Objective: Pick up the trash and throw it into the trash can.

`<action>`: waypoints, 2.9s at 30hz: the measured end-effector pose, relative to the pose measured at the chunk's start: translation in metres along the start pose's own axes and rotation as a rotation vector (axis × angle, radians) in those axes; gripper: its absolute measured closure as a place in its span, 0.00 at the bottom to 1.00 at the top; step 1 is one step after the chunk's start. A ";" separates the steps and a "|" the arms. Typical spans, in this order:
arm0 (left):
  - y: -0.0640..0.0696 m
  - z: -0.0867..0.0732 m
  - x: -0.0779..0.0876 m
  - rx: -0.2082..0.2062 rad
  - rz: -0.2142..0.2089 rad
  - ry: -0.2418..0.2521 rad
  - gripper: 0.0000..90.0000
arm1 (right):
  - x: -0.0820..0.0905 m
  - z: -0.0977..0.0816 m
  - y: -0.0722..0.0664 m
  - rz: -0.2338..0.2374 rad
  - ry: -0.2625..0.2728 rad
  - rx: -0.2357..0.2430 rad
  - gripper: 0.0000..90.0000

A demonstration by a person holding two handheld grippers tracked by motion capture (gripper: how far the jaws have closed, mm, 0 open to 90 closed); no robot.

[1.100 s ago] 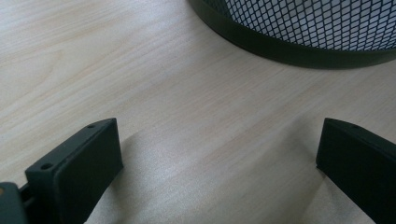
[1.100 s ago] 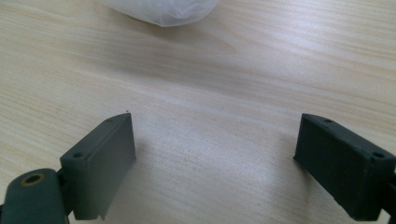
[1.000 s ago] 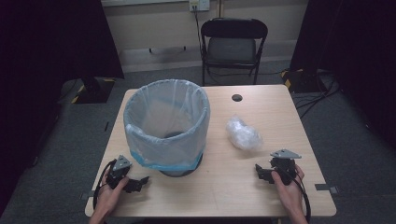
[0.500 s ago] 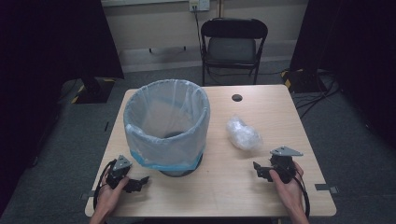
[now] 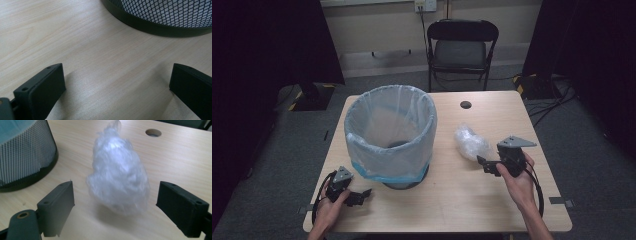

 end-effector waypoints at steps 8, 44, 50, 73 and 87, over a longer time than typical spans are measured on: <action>0.000 0.000 0.000 -0.001 -0.002 0.000 0.00 | -0.029 0.021 0.003 0.013 0.016 0.037 0.15; 0.000 0.000 0.000 -0.002 -0.005 0.000 0.00 | -0.073 -0.018 -0.001 0.118 -0.103 -0.040 0.39; 0.000 0.000 0.000 -0.004 -0.005 -0.002 0.00 | -0.062 -0.001 -0.002 0.112 -0.038 -0.051 0.40; 0.000 0.000 0.000 -0.002 -0.005 0.000 0.00 | -0.031 0.080 -0.019 0.140 0.143 -0.039 0.42; 0.000 0.000 0.000 -0.002 -0.005 0.000 0.00 | -0.019 0.129 -0.028 0.156 0.237 0.002 0.43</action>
Point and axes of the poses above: each handheld gripper's, and its own axes: x roughly backward along the jaws, z roughly out of its top, y roughly to its right, the point moved 9 cm from there along -x, roughly forward along the jaws, and after that the axes turned 14 degrees about y, right-handed, at the moved point
